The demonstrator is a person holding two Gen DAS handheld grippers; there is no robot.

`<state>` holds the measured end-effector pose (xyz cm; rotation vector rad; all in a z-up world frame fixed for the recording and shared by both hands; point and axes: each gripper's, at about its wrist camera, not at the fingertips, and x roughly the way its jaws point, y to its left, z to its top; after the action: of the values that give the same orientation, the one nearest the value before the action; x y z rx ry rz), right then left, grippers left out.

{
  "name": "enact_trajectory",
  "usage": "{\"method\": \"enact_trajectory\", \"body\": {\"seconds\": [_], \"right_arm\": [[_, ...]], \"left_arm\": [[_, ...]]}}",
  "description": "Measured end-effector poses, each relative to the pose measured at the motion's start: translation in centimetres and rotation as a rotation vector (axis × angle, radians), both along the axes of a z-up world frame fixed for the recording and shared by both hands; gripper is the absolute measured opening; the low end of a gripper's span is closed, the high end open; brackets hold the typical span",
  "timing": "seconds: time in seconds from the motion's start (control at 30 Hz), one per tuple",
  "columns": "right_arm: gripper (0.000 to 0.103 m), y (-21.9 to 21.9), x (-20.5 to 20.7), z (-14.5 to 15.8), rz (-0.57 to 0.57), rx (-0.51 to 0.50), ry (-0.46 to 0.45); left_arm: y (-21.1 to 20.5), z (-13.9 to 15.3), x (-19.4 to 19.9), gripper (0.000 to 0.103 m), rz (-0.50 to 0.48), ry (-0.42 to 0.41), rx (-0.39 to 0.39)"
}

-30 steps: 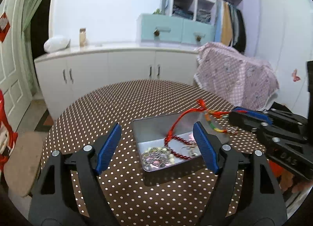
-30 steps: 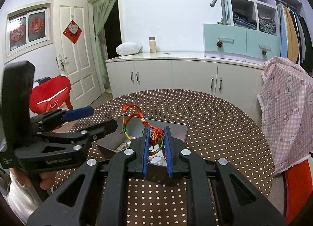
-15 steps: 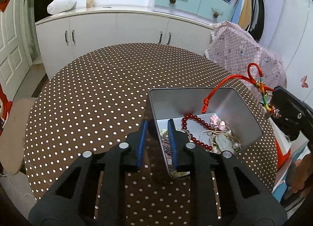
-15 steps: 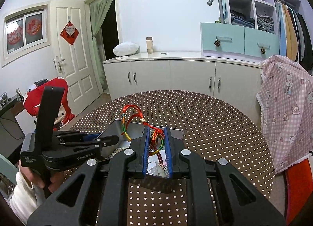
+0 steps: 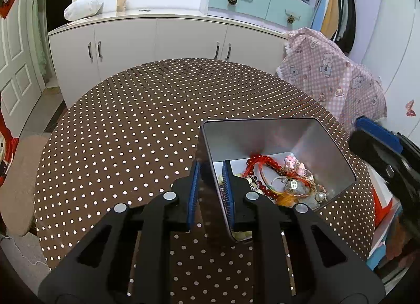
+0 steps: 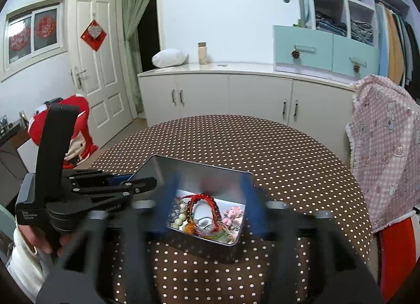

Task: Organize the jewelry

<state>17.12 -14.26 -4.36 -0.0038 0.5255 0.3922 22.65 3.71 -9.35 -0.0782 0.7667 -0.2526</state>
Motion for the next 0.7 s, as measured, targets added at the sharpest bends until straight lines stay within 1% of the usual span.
{"method": "enact_trajectory", "body": {"seconds": [0.17, 0.37, 0.47, 0.6, 0.63, 0.67, 0.7], "right_arm": [[0.061, -0.9, -0.3, 0.2, -0.019, 0.011, -0.002], [0.063, -1.3, -0.2, -0.3, -0.032, 0.033, 0.032], [0.063, -1.4, -0.3, -0.4, -0.033, 0.033, 0.039], [0.071, -1.7, -0.7, -0.4, -0.052, 0.039, 0.047], [0.072, -1.9, -0.7, -0.3, -0.054, 0.041, 0.048], [0.072, -2.1, -0.7, -0.2, -0.057, 0.041, 0.046], [0.073, -2.1, -0.9, -0.2, -0.058, 0.039, 0.044]], "left_arm": [[0.0, 0.1, 0.1, 0.018, 0.001, -0.001, 0.003], [-0.1, 0.1, 0.1, 0.018, 0.002, -0.001, 0.002], [-0.2, 0.1, 0.0, 0.018, -0.004, -0.013, 0.018], [-0.2, 0.3, -0.1, 0.019, -0.014, -0.009, 0.04], [-0.2, 0.3, -0.1, 0.03, -0.017, -0.006, 0.043], [-0.2, 0.4, -0.3, 0.059, -0.016, -0.008, 0.045], [-0.1, 0.6, -0.5, 0.068, -0.008, -0.022, 0.045]]}}
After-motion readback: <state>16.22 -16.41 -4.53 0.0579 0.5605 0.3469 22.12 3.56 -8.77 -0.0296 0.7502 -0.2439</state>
